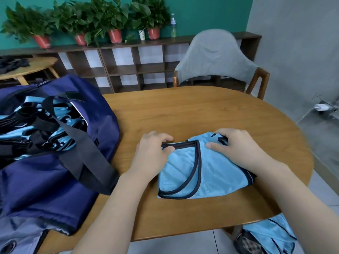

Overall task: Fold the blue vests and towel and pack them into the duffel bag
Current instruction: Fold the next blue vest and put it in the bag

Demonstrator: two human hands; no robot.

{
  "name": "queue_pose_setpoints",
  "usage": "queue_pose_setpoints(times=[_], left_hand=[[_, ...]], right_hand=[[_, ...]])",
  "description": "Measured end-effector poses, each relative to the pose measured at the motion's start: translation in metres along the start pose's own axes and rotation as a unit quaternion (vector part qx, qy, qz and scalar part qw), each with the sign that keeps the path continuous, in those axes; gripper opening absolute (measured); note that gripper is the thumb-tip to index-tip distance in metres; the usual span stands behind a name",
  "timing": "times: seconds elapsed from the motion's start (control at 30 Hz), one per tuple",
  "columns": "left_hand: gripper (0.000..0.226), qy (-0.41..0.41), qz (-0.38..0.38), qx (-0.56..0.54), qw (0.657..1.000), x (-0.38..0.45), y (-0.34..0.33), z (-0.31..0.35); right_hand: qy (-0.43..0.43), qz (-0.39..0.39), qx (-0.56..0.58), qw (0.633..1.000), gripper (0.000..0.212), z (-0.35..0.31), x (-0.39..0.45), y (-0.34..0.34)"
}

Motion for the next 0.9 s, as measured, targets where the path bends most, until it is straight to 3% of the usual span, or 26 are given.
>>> queue_pose_setpoints(times=[0.03,0.1,0.17,0.3,0.37,0.47,0.57,0.67,0.77,0.83,0.9], left_hand=[[0.028,-0.024,-0.001,0.003,1.0,0.001,0.0,0.004],[0.033,-0.068,-0.018,-0.012,0.997,0.001,-0.003,0.011],[0.032,-0.097,-0.04,-0.028,0.994,0.0,-0.009,0.014],[0.027,-0.11,-0.053,-0.033,0.992,-0.004,-0.013,0.013],[0.026,-0.11,-0.052,-0.013,0.992,-0.006,-0.011,0.011],[0.026,-0.091,-0.045,0.014,0.995,-0.013,-0.006,0.007],[0.024,-0.073,-0.043,0.017,0.996,-0.026,0.004,0.005],[0.017,-0.068,-0.074,-0.003,0.995,-0.044,0.01,0.011],[0.01,-0.065,-0.114,-0.086,0.988,-0.069,0.005,0.024],[0.007,-0.081,-0.107,-0.091,0.987,-0.079,0.003,0.029],[0.011,-0.101,-0.077,-0.075,0.989,-0.082,0.007,0.03]], right_hand=[[-0.004,-0.002,-0.007,1.0,0.034,-0.001,0.0,0.001],[-0.007,0.006,-0.029,1.0,0.049,-0.006,-0.001,0.006],[0.013,0.054,-0.084,0.995,0.056,-0.015,-0.005,0.014],[0.072,0.141,-0.099,0.982,0.03,-0.05,-0.032,0.019],[0.057,0.127,-0.089,0.986,0.022,-0.062,-0.049,0.009],[-0.015,0.036,-0.127,0.991,0.036,-0.055,-0.068,-0.019],[-0.062,0.036,-0.165,0.984,0.037,-0.034,-0.073,-0.018],[-0.036,0.066,-0.151,0.986,0.04,-0.018,-0.064,-0.002],[-0.015,0.023,-0.073,0.997,0.057,-0.004,-0.059,0.001],[0.003,0.0,-0.041,0.999,0.066,-0.002,-0.064,-0.005],[0.048,0.032,0.005,0.998,0.059,-0.012,-0.073,0.001]])
Point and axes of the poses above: each hand's wrist, its own x-axis towards the middle knuckle, its own y-axis out of the back of the hand, z = x × y, the point moved 8 cm from there along x, towards the middle knuckle, and after that the axes turned 2 degrees about -y, right-handed, at the moved point
